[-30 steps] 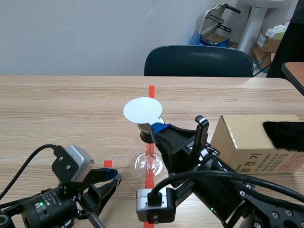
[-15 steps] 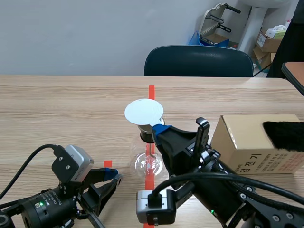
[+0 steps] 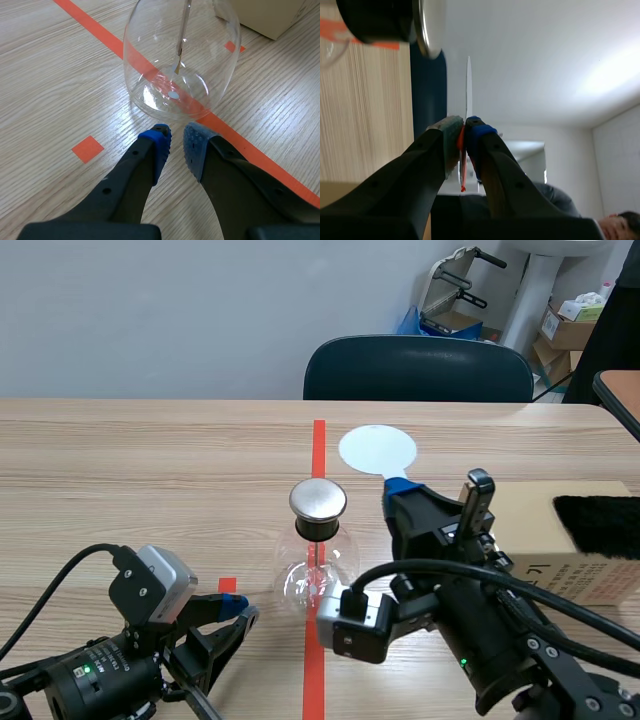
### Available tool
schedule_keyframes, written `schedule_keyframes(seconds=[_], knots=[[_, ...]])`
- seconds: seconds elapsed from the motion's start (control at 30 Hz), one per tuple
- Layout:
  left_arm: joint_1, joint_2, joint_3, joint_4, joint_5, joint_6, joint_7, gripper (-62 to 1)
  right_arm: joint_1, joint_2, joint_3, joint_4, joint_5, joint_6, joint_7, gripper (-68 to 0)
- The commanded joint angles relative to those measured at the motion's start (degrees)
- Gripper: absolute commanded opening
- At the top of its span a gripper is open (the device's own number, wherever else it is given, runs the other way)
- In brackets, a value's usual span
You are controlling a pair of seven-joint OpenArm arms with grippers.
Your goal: Do the electroscope experiment
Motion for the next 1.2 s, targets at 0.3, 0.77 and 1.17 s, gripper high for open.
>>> schedule_keyframes(seconds=[0.3,0.77,1.17], knots=[[0.1,0.3,-0.4,1.4,0.2,-0.3,-1.0,-49.3,-0.1,0.6,0.5,0.2,0.0,-0.7,-16.5,-66.5],[0.1,0.3,-0.4,1.4,0.2,-0.3,-2.0,-49.3,0.0,0.6,0.5,0.2,-0.7,-0.5,-14.3,-66.5],[0.1,0.3,-0.4,1.4,0.2,-0.3,-2.0,-49.3,0.1,0.6,0.5,0.2,-1.9,-0.5,1.3,-66.5]])
